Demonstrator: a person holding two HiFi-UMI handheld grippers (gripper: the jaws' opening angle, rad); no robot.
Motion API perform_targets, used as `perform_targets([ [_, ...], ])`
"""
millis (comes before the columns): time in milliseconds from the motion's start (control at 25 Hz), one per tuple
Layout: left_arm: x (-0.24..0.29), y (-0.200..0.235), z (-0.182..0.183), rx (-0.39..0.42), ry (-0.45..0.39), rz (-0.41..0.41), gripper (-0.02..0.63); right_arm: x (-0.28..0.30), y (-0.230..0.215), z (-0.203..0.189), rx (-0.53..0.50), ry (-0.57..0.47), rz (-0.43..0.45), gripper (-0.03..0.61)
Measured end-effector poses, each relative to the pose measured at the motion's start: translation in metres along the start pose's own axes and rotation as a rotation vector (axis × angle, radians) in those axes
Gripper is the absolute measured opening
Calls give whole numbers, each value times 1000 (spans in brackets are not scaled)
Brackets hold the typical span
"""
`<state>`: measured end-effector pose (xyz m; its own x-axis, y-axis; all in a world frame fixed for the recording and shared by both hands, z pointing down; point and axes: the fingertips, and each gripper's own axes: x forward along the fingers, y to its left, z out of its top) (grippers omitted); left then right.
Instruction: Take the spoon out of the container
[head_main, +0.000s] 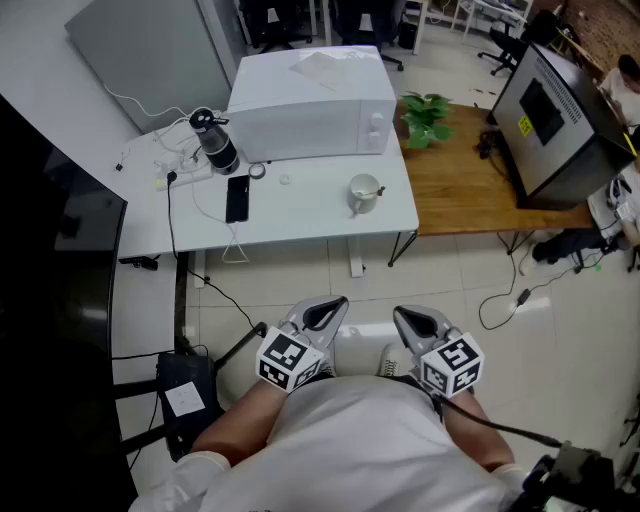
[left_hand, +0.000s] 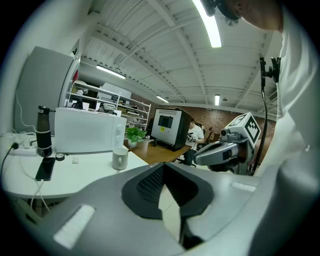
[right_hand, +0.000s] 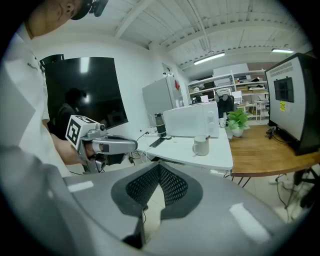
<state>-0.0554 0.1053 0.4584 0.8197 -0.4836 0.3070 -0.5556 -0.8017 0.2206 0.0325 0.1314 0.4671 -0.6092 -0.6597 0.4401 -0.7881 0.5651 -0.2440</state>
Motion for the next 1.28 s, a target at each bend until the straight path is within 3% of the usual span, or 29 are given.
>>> perform_targets([
  [640, -34, 48, -14, -8, 17, -49, 3, 43, 39, 11, 12, 17, -32, 8],
  [960, -11, 62, -7, -17, 4, -58, 3, 58, 13, 18, 14, 26, -41, 8],
  [1280, 30, 101, 13, -19, 14, 17, 3, 101, -42, 53, -25, 25, 53, 8],
])
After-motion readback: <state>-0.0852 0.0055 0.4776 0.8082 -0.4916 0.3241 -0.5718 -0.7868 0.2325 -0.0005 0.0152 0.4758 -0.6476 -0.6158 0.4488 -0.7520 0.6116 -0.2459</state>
